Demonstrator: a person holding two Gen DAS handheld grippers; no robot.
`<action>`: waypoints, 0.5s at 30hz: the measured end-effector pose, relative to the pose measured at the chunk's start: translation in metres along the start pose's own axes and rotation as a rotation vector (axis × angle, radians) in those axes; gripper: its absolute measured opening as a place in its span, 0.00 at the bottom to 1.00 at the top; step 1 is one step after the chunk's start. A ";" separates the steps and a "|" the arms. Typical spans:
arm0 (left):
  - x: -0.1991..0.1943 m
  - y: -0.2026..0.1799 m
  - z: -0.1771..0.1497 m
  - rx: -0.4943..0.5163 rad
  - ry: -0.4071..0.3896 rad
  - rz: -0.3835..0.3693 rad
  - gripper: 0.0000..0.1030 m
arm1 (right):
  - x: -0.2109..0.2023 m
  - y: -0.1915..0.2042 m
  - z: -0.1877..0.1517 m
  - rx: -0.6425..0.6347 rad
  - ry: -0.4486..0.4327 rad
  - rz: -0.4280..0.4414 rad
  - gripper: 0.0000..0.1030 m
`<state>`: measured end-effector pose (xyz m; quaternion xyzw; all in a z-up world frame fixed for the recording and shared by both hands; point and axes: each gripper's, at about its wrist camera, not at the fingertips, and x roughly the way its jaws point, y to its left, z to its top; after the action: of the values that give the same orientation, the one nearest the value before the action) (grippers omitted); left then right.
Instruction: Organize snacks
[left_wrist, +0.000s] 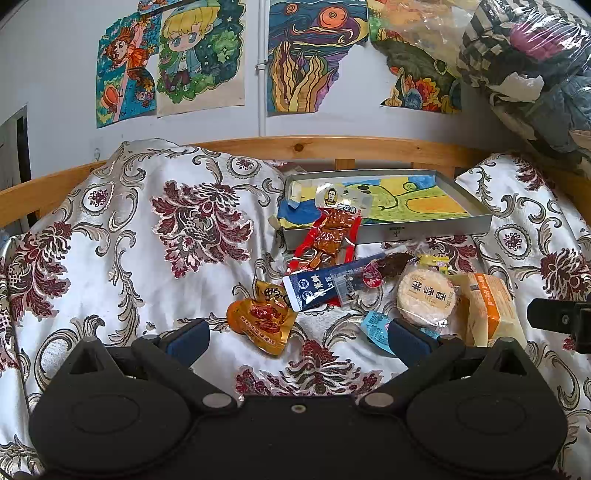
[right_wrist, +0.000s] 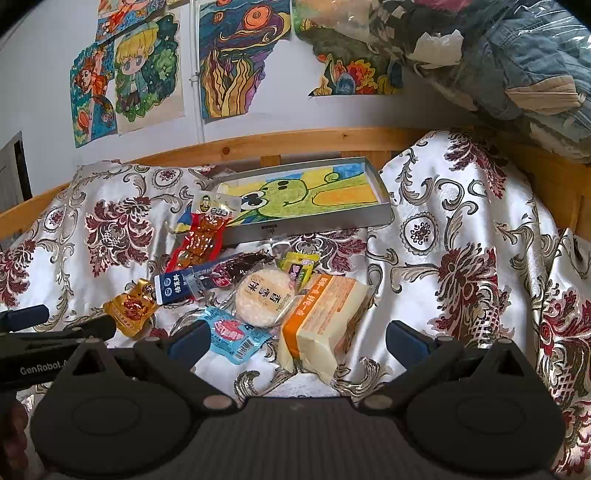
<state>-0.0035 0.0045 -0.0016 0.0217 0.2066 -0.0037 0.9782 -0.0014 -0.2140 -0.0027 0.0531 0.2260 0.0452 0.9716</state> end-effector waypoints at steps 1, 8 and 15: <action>0.000 0.000 0.000 -0.001 0.001 0.000 0.99 | 0.000 0.000 0.000 0.000 0.001 -0.001 1.00; 0.000 0.001 0.000 -0.001 0.002 0.003 0.99 | 0.002 0.000 0.000 0.003 0.012 -0.004 1.00; 0.004 0.002 0.003 0.011 0.012 0.016 0.99 | 0.008 -0.004 0.002 0.020 0.068 -0.022 1.00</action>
<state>0.0013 0.0063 -0.0006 0.0287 0.2120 0.0031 0.9768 0.0064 -0.2172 -0.0051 0.0586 0.2601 0.0340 0.9632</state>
